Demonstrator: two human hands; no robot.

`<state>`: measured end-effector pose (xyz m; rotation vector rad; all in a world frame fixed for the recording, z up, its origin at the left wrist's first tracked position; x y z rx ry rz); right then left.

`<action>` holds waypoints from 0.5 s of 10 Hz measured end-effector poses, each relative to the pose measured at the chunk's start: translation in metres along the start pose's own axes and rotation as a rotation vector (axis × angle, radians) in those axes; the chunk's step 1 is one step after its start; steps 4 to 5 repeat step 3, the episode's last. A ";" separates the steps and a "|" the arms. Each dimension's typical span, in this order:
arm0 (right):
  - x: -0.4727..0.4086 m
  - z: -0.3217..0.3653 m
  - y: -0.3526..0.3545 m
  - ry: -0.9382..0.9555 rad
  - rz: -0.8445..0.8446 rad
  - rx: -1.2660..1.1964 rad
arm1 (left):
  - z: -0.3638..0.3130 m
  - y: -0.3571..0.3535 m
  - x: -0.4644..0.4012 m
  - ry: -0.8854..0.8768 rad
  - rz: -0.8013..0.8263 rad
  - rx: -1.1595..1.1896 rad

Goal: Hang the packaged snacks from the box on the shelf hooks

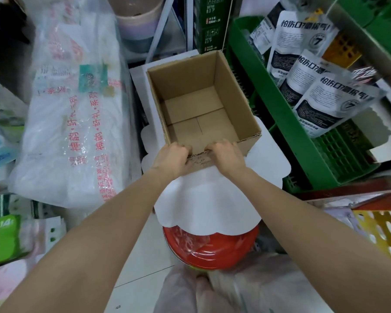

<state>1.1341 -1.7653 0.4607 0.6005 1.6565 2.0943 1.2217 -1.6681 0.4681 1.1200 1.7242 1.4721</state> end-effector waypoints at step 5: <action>0.021 -0.003 0.035 -0.104 -0.076 -0.228 | -0.007 0.031 0.015 0.253 -0.260 0.408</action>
Point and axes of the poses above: each hand's wrist, its own x-axis away from the middle knuckle, its own y-axis out of the back of the hand, z = x × y, the point moved 5 cm from there along -x, towards the middle knuckle, and after that the axes turned 12 degrees about -z, right-handed, at the moved point
